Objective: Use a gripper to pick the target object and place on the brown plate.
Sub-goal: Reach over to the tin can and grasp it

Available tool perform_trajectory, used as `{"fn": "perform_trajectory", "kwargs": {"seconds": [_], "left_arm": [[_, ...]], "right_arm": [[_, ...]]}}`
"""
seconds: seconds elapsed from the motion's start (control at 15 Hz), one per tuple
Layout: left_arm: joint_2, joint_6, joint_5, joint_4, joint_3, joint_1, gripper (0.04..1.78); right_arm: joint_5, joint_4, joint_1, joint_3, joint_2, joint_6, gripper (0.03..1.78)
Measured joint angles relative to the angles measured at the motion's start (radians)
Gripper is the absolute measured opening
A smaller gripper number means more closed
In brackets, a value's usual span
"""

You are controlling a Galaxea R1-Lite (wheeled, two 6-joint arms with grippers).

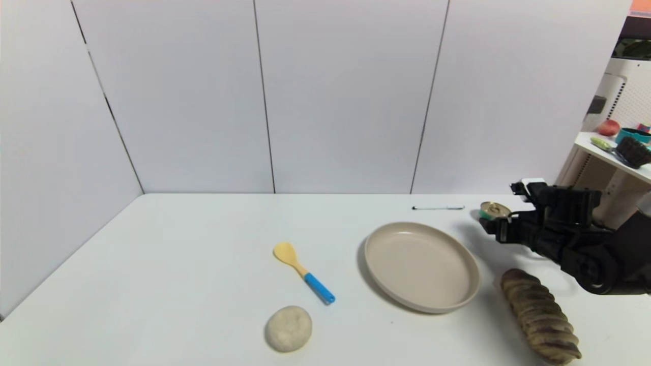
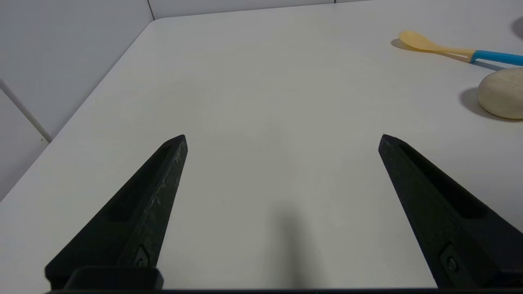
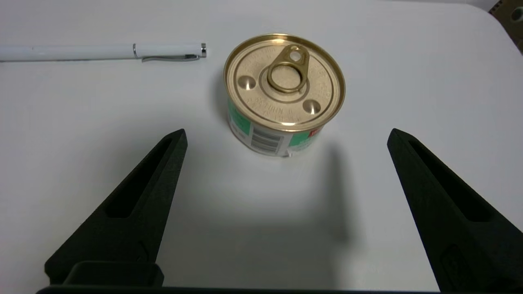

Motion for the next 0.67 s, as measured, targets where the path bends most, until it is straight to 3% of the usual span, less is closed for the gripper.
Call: {"fn": "perform_trajectory", "kwargs": {"seconds": [0.2,0.67], "left_arm": [[0.000,0.000,0.000,0.000,0.000,0.000,1.69],[0.000,0.000,0.000,0.000,0.000,0.000,1.69]], "right_arm": [[0.009,-0.070,0.002,-0.001,0.033,-0.031,1.69],[0.014,-0.067,0.001,-0.018,0.066,-0.034,1.69]]}}
